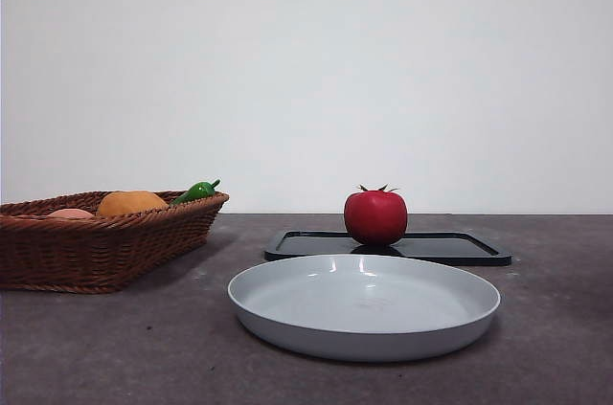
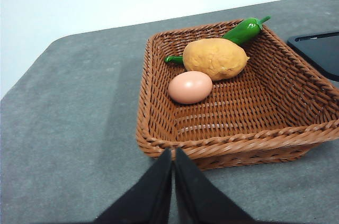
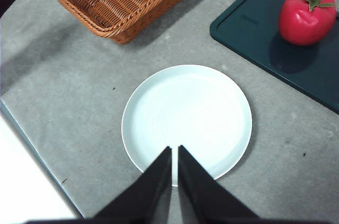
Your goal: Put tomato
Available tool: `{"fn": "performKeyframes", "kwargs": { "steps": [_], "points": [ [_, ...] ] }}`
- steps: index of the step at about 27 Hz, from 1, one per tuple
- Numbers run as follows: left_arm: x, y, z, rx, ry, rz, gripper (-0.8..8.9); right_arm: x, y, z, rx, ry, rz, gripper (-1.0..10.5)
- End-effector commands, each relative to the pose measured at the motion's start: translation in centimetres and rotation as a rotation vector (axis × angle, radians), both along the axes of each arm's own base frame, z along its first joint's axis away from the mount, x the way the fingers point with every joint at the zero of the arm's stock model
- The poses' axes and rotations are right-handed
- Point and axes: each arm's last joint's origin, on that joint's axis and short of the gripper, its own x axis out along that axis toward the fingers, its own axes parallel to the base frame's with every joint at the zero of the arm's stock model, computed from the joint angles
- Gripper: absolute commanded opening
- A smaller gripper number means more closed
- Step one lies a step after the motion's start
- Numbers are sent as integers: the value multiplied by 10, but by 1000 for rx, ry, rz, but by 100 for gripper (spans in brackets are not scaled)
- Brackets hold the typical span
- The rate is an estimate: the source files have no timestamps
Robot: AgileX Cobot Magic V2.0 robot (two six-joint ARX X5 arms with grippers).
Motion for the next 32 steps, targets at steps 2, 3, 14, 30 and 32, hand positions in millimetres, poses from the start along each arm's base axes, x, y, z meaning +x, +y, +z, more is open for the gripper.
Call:
{"fn": "performKeyframes", "kwargs": {
  "steps": [2, 3, 14, 30, 32],
  "points": [
    [-1, 0, -6, -8, 47, -2, 9, 0, -1, 3, -19, -47, 13, 8],
    [-1, 0, -6, -8, 47, -2, 9, -1, -6, 5, -33, -81, -10, 8],
    [-1, 0, -6, -8, 48, -2, 9, -25, -78, -61, 72, -630, -603, 8],
    [-1, 0, -6, -8, 48, -2, 9, -27, -83, -152, 99, -583, -739, 8],
    [-1, 0, -6, -8, 48, -2, 9, -26, -83, -158, 100, -562, -745, 8]
  ]
}}
